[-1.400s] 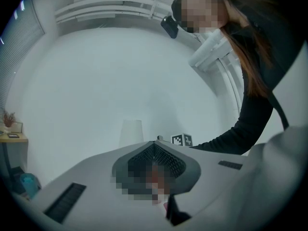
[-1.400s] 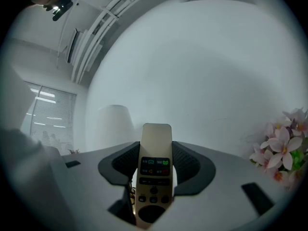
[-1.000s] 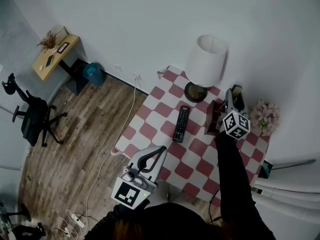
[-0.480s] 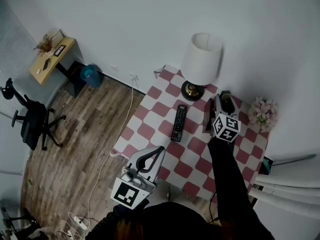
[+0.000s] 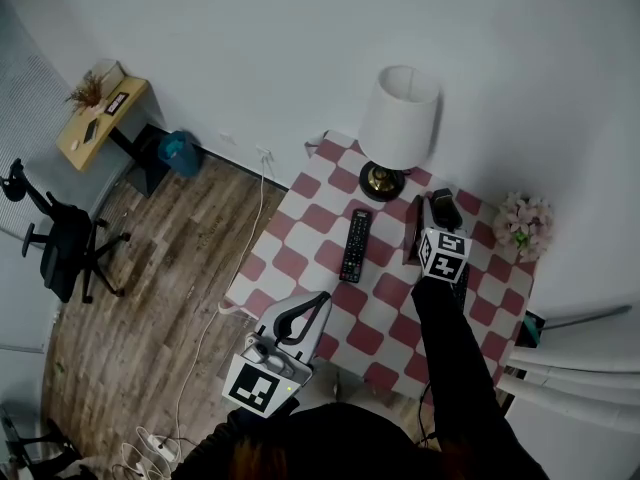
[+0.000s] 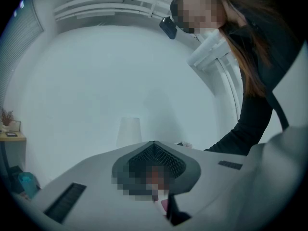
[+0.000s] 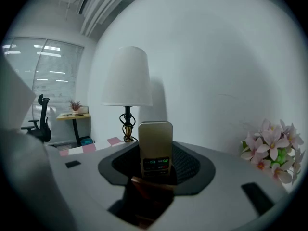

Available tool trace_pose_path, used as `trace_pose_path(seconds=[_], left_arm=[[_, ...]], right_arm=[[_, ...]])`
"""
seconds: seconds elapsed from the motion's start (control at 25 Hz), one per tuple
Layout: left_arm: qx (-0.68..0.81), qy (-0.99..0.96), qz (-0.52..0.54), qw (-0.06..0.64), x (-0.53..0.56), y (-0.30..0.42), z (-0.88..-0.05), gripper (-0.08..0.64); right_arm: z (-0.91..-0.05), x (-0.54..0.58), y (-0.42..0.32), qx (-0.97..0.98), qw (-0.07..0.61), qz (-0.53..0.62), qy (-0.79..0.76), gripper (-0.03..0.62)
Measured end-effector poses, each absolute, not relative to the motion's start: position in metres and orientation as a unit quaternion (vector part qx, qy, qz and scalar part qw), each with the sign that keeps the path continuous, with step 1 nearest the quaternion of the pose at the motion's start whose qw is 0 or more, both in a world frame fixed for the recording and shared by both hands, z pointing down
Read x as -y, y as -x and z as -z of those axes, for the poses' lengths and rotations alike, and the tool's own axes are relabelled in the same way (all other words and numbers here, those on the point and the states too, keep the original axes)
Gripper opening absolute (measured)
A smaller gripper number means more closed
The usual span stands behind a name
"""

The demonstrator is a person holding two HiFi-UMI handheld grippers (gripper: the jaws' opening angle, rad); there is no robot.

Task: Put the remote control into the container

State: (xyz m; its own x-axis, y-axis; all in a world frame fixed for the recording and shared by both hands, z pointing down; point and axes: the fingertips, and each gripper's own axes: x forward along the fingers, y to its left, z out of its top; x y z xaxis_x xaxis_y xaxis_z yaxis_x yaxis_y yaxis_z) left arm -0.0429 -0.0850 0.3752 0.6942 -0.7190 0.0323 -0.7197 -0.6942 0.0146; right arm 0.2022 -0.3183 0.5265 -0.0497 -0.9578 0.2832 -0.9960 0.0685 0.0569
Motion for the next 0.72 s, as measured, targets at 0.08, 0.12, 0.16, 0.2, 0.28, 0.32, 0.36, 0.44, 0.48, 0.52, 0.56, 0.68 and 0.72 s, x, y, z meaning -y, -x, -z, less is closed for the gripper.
trace_pose_path(seconds=[0.08,0.12,0.16,0.2,0.28,0.32,0.36,0.44,0.48,0.52,0.56,0.68,0.72], left_arm=[[0.39,-0.921,-0.012,0.013,0.084,0.042,-0.375,0.002],[0.389,-0.921,-0.013,0.013,0.084,0.042,-0.376,0.002],[0.388,-0.921,-0.014,0.014,0.084,0.041,-0.376,0.002],[0.388,-0.922,-0.014,0.015,0.083,0.041,-0.377,0.002],[0.388,-0.922,-0.014,0.016,0.082,0.041,-0.376,0.002],[0.388,-0.922,-0.013,0.016,0.082,0.041,-0.376,0.002],[0.388,-0.921,-0.013,0.016,0.081,0.041,-0.376,0.002],[0.389,-0.921,-0.011,0.015,0.081,0.042,-0.376,0.002],[0.389,-0.921,-0.011,0.015,0.081,0.042,-0.376,0.002],[0.389,-0.921,-0.011,0.015,0.081,0.042,-0.376,0.002],[0.389,-0.921,-0.011,0.014,0.08,0.042,-0.376,0.002],[0.389,-0.921,-0.013,0.014,0.079,0.043,-0.376,0.002],[0.389,-0.921,-0.013,0.014,0.078,0.043,-0.376,0.002]], right_arm=[[-0.53,0.318,-0.199,0.724,0.143,-0.071,-0.671,0.211],[-0.531,0.317,-0.198,0.725,0.149,-0.068,-0.668,0.211],[-0.531,0.317,-0.198,0.725,0.154,-0.066,-0.668,0.21],[-0.532,0.316,-0.198,0.724,0.159,-0.064,-0.668,0.21],[-0.533,0.316,-0.199,0.718,0.172,-0.06,-0.672,0.211],[-0.534,0.316,-0.2,0.715,0.177,-0.06,-0.674,0.212],[-0.535,0.316,-0.201,0.712,0.181,-0.061,-0.675,0.212],[-0.537,0.316,-0.202,0.71,0.186,-0.063,-0.677,0.212],[-0.538,0.316,-0.202,0.709,0.188,-0.062,-0.677,0.212],[-0.538,0.317,-0.202,0.709,0.191,-0.061,-0.677,0.212],[-0.538,0.317,-0.202,0.709,0.192,-0.059,-0.676,0.212],[-0.539,0.318,-0.202,0.709,0.193,-0.063,-0.675,0.212],[-0.539,0.318,-0.202,0.709,0.191,-0.066,-0.675,0.212]])
